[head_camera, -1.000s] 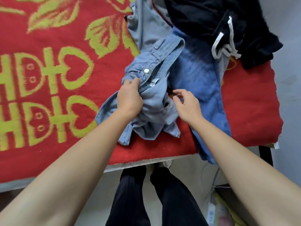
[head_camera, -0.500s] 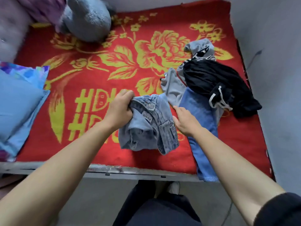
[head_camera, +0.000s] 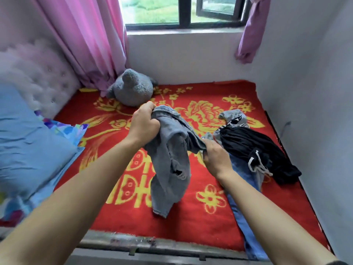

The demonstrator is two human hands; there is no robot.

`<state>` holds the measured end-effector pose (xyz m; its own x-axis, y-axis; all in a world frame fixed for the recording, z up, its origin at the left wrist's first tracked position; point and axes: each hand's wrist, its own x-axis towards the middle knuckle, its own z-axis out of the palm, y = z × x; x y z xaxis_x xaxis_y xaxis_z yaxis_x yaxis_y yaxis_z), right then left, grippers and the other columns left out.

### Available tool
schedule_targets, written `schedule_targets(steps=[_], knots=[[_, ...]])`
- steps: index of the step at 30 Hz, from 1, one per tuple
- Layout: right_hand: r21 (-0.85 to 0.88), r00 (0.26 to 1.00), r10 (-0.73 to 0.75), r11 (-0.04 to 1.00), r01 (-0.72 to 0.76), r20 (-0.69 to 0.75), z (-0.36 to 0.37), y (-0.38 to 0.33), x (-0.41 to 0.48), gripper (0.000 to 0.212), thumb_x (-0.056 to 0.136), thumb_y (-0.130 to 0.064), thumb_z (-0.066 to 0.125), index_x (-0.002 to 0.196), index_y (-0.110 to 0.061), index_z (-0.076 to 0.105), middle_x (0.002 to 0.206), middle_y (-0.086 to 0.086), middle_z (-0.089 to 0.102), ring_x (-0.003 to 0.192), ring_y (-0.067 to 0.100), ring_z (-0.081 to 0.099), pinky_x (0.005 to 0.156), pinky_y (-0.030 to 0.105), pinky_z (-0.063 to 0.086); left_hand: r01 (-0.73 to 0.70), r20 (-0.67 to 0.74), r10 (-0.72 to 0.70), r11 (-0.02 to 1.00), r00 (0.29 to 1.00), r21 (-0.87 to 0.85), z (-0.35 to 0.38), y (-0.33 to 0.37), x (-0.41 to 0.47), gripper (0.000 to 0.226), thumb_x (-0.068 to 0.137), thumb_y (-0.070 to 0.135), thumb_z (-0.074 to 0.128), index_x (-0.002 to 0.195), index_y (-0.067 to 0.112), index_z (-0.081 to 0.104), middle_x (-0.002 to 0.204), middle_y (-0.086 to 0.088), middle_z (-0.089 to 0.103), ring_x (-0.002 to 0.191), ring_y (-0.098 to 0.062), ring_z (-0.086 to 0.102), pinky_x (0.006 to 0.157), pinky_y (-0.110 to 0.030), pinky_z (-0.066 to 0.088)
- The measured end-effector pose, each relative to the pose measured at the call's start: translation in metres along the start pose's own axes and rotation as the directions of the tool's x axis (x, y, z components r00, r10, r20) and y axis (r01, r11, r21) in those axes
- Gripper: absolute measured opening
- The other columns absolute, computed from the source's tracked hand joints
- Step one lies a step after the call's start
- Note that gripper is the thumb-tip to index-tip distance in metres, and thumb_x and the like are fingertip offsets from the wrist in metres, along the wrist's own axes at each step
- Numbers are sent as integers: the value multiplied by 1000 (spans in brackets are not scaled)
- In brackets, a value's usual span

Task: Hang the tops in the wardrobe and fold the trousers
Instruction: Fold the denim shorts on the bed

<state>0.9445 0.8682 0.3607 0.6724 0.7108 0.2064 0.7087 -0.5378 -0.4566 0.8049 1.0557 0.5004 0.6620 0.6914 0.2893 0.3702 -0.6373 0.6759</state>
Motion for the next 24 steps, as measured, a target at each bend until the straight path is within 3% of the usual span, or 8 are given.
schedule_targets(steps=[3,7,10,13,16,20,24], knots=[[-105,986,45,993,-62,-161,-28,-29,18,20,99,-19,44,110,-6,54,107,16,60,94,40,61,63,39,37,-112,17,111,979,994,170,-43,-26,7,27,67,-3,47,91,4,56,93,-16,57,91,-37,54,79,-43,42],[-210,934,9,974,-90,-358,-58,-93,38,17,95,-20,45,102,-7,54,98,16,60,89,39,60,62,38,39,-195,94,176,948,980,252,-95,-84,7,41,72,-5,50,108,7,63,102,-16,61,100,-39,57,87,-41,43],[-240,912,9,964,-117,-410,-65,-144,46,22,88,-26,46,99,-9,54,93,14,58,90,38,59,63,37,35,-268,107,246,908,963,323,-123,-120,11,35,78,1,52,109,14,61,102,-14,68,95,-41,63,79,-43,48],[-263,923,21,956,-132,-385,-65,-182,45,34,84,-44,43,95,-13,51,86,6,50,89,34,59,62,34,32,-355,138,333,784,933,510,-151,-148,18,24,82,12,57,106,17,57,94,-9,69,84,-39,67,63,-41,48],[-325,952,12,939,-116,-305,-62,-207,43,44,82,-54,38,95,-14,50,85,1,42,91,32,58,63,36,36,-397,214,338,704,917,589,-172,-174,26,26,85,14,56,111,17,54,100,-5,64,92,-32,67,62,-40,49],[-347,972,43,930,-123,-230,-61,-221,49,35,94,-43,41,104,-13,56,101,9,55,101,33,58,70,37,38,-400,284,289,753,914,523,-187,-200,33,33,89,9,55,122,12,53,110,-11,58,104,-35,60,78,-47,51],[-253,978,168,948,-194,-120,-85,-228,62,31,99,-34,47,124,-28,64,120,4,59,114,31,58,88,40,46,-452,325,352,833,878,318,-199,-204,46,38,86,3,60,122,13,64,109,-13,68,102,-34,65,88,-42,51]])
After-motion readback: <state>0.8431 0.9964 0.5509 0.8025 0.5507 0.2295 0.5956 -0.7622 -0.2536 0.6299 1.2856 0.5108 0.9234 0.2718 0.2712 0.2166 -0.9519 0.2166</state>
